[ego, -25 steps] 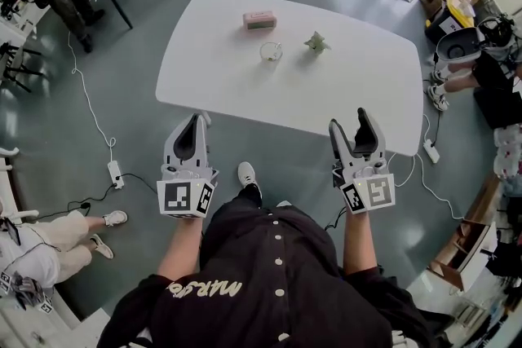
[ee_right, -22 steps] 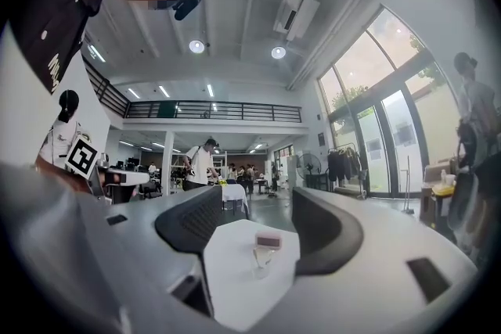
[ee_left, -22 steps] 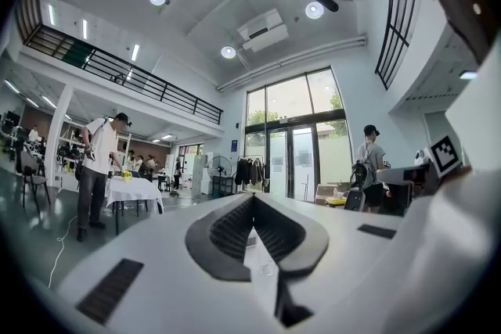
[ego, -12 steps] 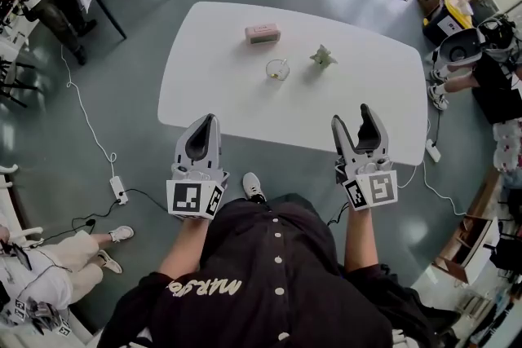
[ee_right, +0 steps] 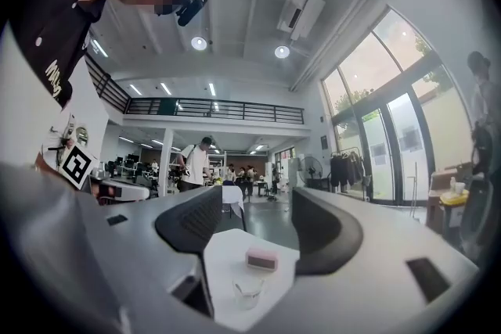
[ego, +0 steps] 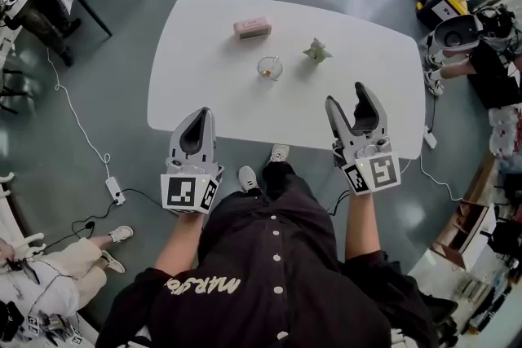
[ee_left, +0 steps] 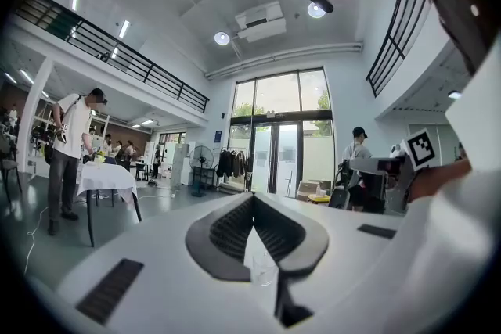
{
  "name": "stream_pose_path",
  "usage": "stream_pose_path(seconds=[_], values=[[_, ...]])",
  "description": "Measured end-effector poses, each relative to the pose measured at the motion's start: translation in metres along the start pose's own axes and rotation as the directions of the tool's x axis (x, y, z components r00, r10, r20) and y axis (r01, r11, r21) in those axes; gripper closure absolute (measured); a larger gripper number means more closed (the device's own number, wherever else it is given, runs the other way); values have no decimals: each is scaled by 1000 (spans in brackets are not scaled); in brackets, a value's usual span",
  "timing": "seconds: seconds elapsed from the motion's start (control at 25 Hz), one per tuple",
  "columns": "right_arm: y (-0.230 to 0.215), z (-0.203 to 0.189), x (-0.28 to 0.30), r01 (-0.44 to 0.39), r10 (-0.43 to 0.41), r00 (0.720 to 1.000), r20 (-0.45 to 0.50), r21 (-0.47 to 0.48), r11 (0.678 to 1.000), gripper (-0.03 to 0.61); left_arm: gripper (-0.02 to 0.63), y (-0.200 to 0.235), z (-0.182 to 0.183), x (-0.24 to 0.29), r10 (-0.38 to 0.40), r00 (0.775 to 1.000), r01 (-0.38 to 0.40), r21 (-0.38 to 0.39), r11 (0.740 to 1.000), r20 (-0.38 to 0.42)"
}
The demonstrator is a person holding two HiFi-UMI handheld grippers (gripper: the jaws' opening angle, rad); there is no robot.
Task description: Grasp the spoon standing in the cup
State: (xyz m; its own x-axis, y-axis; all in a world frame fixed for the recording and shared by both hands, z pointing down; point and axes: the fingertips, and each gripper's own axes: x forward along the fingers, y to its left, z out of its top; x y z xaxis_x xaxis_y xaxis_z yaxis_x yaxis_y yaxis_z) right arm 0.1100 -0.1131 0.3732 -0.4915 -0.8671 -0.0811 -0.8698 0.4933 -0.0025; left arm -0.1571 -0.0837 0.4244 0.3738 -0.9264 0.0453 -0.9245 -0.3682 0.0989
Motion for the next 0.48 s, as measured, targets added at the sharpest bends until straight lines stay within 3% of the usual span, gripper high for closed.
stream_pose_path(seconds=[0.12,0.28,0.4,0.48], values=[[-10,3,33,-58,59,998,8,-49,997,317,606,-2,1,16,12,1000,-12,-1,1000,1],[-6,-12,64,-174,170,984,-52,-110,979,318,606,0,11,31,41,999,-40,-10,999,14],[3,-36,79,-276,258,958,-128,-150,949,318,606,6,10,42,60,998,-60,-7,998,0],[12,-57,87,-356,322,925,-200,-169,919,316,606,11,7,48,77,997,-77,-10,997,-16]])
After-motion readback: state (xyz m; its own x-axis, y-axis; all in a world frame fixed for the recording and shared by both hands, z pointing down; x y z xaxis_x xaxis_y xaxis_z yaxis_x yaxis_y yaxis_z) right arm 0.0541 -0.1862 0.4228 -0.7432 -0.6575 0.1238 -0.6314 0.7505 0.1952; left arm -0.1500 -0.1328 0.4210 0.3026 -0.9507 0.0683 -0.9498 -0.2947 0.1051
